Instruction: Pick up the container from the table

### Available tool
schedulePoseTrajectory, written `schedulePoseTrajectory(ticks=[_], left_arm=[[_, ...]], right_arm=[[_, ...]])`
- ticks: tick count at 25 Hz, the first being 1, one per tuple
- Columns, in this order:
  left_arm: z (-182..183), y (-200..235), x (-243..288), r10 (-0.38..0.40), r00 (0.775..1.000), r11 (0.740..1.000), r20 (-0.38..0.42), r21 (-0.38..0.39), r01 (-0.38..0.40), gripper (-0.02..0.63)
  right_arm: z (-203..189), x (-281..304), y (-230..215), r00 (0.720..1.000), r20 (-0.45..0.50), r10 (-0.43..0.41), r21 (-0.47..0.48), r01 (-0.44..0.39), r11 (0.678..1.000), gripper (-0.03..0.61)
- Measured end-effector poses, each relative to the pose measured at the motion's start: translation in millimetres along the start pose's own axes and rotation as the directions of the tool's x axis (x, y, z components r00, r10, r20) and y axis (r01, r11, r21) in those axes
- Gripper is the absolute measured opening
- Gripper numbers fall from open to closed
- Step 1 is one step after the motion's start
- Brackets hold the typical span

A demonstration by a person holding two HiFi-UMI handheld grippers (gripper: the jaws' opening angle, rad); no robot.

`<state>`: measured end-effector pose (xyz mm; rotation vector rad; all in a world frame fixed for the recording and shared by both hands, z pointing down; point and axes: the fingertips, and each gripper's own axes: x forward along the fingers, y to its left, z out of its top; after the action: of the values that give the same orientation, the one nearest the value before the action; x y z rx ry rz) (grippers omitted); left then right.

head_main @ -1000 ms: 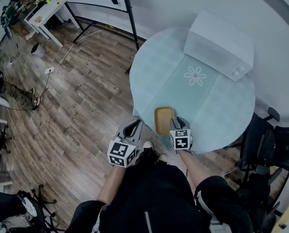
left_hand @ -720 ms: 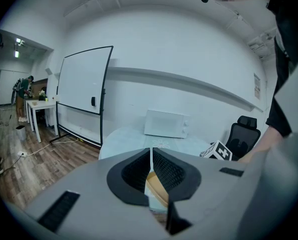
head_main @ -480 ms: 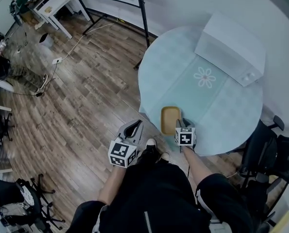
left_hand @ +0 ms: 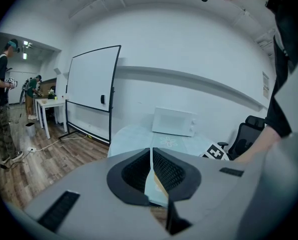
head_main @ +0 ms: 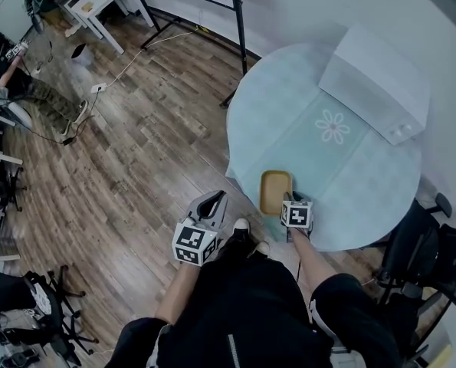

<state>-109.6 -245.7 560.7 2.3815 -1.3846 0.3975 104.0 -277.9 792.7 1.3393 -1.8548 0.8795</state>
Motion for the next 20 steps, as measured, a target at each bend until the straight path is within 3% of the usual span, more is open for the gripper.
schedulePoseTrajectory(ticks=[20], left_arm=[[-4.7,2.2,1.4,-0.013,1.0,1.0,-0.025,0.01,0.013,0.026]], right_arm=[[-9.6,5.2,0.6,0.999,-0.037,0.013,0.099,-0.01,0.995,0.029]])
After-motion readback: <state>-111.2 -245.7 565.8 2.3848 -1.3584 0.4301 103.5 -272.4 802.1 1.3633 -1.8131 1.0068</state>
